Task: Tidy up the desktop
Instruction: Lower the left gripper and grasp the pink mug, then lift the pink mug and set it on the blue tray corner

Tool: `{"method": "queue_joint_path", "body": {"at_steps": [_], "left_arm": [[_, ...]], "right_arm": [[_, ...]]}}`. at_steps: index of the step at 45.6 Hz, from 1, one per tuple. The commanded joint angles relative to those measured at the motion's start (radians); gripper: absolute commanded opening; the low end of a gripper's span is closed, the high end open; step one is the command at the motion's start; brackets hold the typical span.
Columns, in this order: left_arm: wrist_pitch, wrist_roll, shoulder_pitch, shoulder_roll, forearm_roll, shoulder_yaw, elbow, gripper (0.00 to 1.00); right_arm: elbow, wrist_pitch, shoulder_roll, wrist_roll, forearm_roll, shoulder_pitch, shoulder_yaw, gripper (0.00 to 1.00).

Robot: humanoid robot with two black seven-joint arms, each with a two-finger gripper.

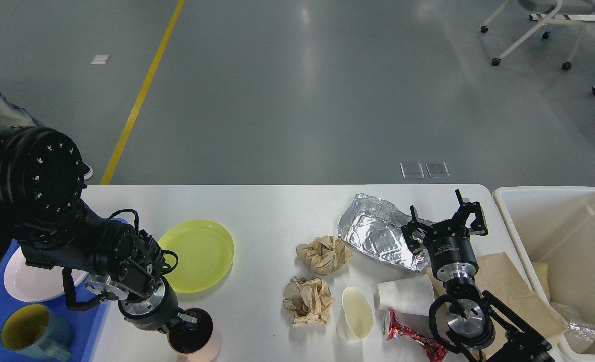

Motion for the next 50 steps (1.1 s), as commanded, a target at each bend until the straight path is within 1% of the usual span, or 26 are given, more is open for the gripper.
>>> {"method": "queue_joint_path", "body": {"at_steps": [1, 13, 17, 24, 25, 29, 37, 41, 45, 46, 50], "left_arm": [[-0.006, -0.001, -0.002, 0.002, -0.001, 0.0, -0.001, 0.0], [-0.016, -0.001, -0.015, 0.008, -0.004, 0.0, -0.01, 0.0], [-0.047, -0.001, -0.045, 0.011, -0.004, 0.0, -0.022, 0.0], [-0.193, -0.002, -0.177, 0.074, -0.004, 0.0, -0.064, 0.0], [-0.235, -0.002, -0.218, 0.084, -0.004, 0.002, -0.068, 0.0], [-0.332, -0.002, -0.321, 0.114, -0.005, 0.012, -0.096, 0.0], [-0.533, -0.004, -0.544, 0.121, -0.007, 0.048, -0.154, 0.0], [-0.64, -0.01, -0.662, 0.127, -0.009, 0.057, -0.176, 0.0], [-0.728, -0.024, -0.772, 0.128, -0.015, 0.068, -0.188, 0.0], [-0.746, -0.028, -0.801, 0.128, -0.021, 0.072, -0.191, 0.0], [-0.746, -0.039, -0.915, 0.126, -0.041, 0.086, -0.203, 0.0]], "right_arm": [[0.0, 0.0, 0.0, 0.0, 0.0, 0.0, 0.0, 1.0], [0.0, 0.0, 0.0, -0.001, 0.0, 0.0, 0.0, 1.0], [0.0, 0.0, 0.0, 0.0, 0.0, 0.0, 0.0, 1.0], [-0.002, 0.0, 0.0, 0.0, 0.0, 0.0, 0.0, 1.0], [-0.002, 0.0, 0.0, 0.0, 0.0, 0.002, 0.0, 1.0], [-0.002, 0.0, 0.0, 0.0, 0.0, 0.0, 0.0, 1.0], [-0.002, 0.0, 0.0, 0.0, 0.0, 0.0, 0.0, 1.0], [-0.002, 0.0, 0.0, 0.0, 0.0, 0.0, 0.0, 1.0], [-0.002, 0.0, 0.0, 0.0, 0.0, 0.0, 0.0, 1.0], [-0.002, 0.0, 0.0, 0.0, 0.0, 0.0, 0.0, 1.0], [-0.002, 0.0, 0.0, 0.0, 0.0, 0.0, 0.0, 1.0]]}}
